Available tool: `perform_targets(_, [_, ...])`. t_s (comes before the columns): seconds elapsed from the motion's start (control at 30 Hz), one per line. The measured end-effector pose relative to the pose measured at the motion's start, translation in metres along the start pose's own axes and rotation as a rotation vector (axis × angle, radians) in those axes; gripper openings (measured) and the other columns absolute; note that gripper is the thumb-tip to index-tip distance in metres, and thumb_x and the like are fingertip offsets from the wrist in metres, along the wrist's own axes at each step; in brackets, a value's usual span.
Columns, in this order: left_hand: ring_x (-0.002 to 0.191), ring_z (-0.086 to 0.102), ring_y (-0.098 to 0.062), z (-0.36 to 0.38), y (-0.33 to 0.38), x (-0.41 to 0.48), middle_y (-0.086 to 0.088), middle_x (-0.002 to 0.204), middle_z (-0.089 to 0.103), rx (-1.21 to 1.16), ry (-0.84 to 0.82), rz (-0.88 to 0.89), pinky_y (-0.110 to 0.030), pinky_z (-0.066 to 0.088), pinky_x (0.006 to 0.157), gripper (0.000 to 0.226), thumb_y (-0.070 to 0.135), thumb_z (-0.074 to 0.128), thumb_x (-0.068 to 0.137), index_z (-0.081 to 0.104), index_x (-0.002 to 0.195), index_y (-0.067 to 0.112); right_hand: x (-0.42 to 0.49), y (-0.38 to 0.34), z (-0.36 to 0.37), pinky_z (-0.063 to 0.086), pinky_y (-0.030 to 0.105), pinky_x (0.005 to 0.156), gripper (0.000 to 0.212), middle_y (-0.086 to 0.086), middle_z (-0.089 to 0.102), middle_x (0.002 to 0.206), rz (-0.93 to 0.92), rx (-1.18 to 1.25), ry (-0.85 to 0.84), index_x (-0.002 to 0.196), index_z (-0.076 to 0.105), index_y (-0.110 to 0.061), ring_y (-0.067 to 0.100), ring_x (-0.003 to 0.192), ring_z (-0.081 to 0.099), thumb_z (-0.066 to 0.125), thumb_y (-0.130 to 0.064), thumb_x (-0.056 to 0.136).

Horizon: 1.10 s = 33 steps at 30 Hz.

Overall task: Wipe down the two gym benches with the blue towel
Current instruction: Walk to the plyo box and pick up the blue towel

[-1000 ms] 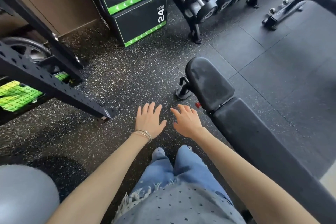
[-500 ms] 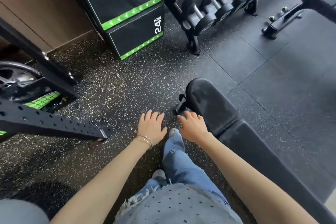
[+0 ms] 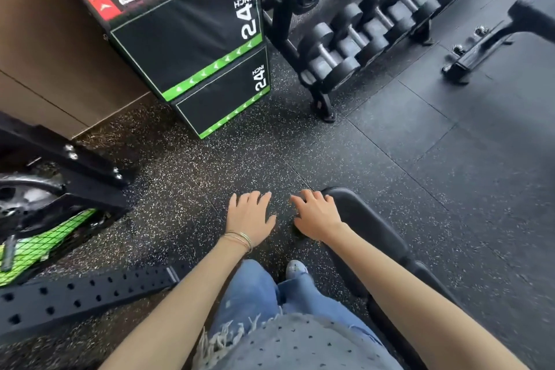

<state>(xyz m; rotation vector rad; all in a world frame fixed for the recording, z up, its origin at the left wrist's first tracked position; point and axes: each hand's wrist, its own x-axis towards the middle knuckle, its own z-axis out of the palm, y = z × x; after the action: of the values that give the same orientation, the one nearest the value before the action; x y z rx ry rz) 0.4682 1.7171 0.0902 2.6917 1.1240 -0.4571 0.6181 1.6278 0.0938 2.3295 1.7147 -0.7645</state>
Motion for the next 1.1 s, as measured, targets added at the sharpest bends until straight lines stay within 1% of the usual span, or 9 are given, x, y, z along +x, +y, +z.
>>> perform_targets(0.1, [0.131,0.041,-0.023,-0.011,-0.013,0.034,-0.001,0.145,0.042,0.009,-0.028,0.009,-0.044,0.022,0.113,0.059,0.051,0.04,0.09,0.031,0.143,0.027,0.029,0.005,-0.01,0.033,0.047,0.101,0.051,0.009,0.042,0.134,0.024,0.018,0.003,0.137,0.038,-0.022,0.032,0.124,0.04,0.051,-0.033,0.09])
perform_targets(0.3, [0.131,0.04,-0.022,-0.03,-0.054,0.112,-0.001,0.144,0.042,0.029,-0.04,0.076,-0.045,0.023,0.112,0.059,0.051,0.041,0.09,0.032,0.143,0.028,0.099,0.005,-0.039,0.032,0.049,0.103,0.05,0.011,0.041,0.139,0.121,0.054,0.018,0.14,0.035,-0.021,0.033,0.125,0.039,0.047,-0.034,0.093])
perform_targets(0.47, [0.134,0.036,-0.021,-0.057,-0.103,0.179,-0.001,0.145,0.042,0.052,-0.027,0.134,-0.044,0.02,0.113,0.059,0.052,0.041,0.09,0.031,0.143,0.027,0.166,-0.018,-0.073,0.029,0.05,0.107,0.058,0.012,0.036,0.143,0.175,0.08,-0.013,0.145,0.028,-0.021,0.034,0.13,0.035,0.048,-0.031,0.091])
perform_targets(0.53, [0.134,0.035,-0.022,-0.07,-0.126,0.205,-0.002,0.145,0.041,0.067,-0.039,0.16,-0.045,0.021,0.113,0.06,0.051,0.041,0.09,0.031,0.144,0.027,0.193,-0.032,-0.091,0.029,0.05,0.107,0.058,0.011,0.036,0.143,0.19,0.104,-0.013,0.145,0.028,-0.021,0.034,0.13,0.034,0.048,-0.032,0.092])
perform_targets(0.73, [0.133,0.036,-0.023,-0.104,-0.181,0.264,-0.003,0.144,0.043,0.093,-0.001,0.199,-0.044,0.021,0.113,0.059,0.051,0.041,0.09,0.033,0.143,0.026,0.261,-0.064,-0.132,0.029,0.051,0.107,0.058,0.011,0.035,0.144,0.206,0.136,0.028,0.145,0.028,-0.021,0.033,0.131,0.034,0.048,-0.032,0.092])
perform_targets(0.9, [0.135,0.033,-0.024,-0.115,-0.202,0.294,-0.003,0.145,0.041,0.069,-0.013,0.183,-0.045,0.019,0.114,0.06,0.051,0.042,0.089,0.033,0.143,0.027,0.297,-0.07,-0.152,0.031,0.049,0.106,0.056,0.01,0.037,0.143,0.214,0.134,0.02,0.144,0.03,-0.022,0.033,0.129,0.035,0.047,-0.031,0.091])
perform_targets(1.1, [0.135,0.031,-0.025,-0.121,-0.21,0.334,-0.003,0.146,0.04,0.061,-0.055,0.158,-0.046,0.019,0.114,0.06,0.051,0.041,0.09,0.031,0.144,0.026,0.335,-0.056,-0.171,0.034,0.049,0.103,0.054,0.01,0.041,0.136,0.19,0.087,-0.006,0.142,0.033,-0.021,0.032,0.124,0.039,0.05,-0.033,0.092])
